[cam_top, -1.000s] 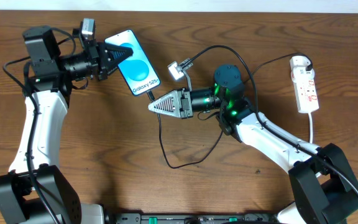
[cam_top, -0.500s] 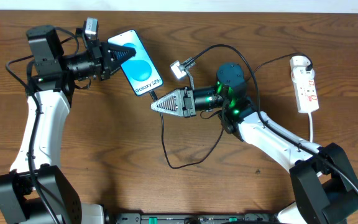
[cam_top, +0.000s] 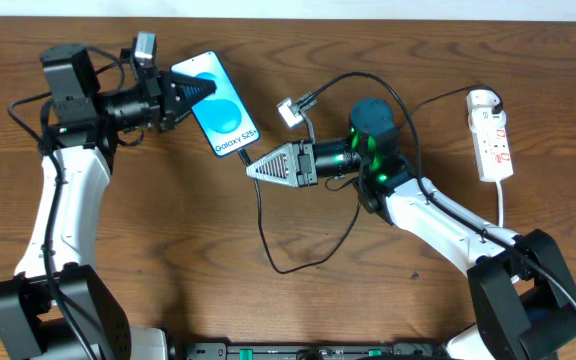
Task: Plug charger to phone and switch on socket
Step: 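Open the right gripper and release the plugged-in cable, then move the right gripper to the white power strip's orange switch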
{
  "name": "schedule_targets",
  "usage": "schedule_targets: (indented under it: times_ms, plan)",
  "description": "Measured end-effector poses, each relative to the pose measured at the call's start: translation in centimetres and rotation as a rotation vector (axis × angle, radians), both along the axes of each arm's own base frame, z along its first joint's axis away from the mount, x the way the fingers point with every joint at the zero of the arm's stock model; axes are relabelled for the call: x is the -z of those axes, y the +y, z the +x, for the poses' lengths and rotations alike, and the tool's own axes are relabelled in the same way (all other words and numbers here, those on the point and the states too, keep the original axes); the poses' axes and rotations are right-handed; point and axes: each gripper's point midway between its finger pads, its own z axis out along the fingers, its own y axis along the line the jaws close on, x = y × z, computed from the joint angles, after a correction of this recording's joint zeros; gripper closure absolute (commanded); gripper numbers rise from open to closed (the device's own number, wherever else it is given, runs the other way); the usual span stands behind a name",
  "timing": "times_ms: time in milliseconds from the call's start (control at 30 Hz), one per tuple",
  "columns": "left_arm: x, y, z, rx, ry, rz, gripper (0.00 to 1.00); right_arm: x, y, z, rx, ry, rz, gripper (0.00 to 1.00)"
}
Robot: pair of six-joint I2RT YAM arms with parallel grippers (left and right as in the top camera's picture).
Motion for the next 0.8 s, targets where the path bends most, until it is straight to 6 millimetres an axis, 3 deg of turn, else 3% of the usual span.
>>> schedule_targets:
  times_ms: [333, 633, 800]
  plan:
    - [0.0, 2.0, 0.4, -0.044, -0.044, 0.019, 0.93, 1.2, -0.9, 0.5, 0.008, 0.008, -0.030, 0.64]
    - [1.0, 2.5, 0.7, -0.073, -0.075, 0.070, 0.93, 1.5, -6.4, 5.0, 0.135, 0.027, -0.033, 0.67]
    - [2.6, 3.0, 1.0, -0.132, -0.005, 0.115, 0.93, 4.3, -7.7, 5.5, 0.194, 0.135, -0.125, 0.66]
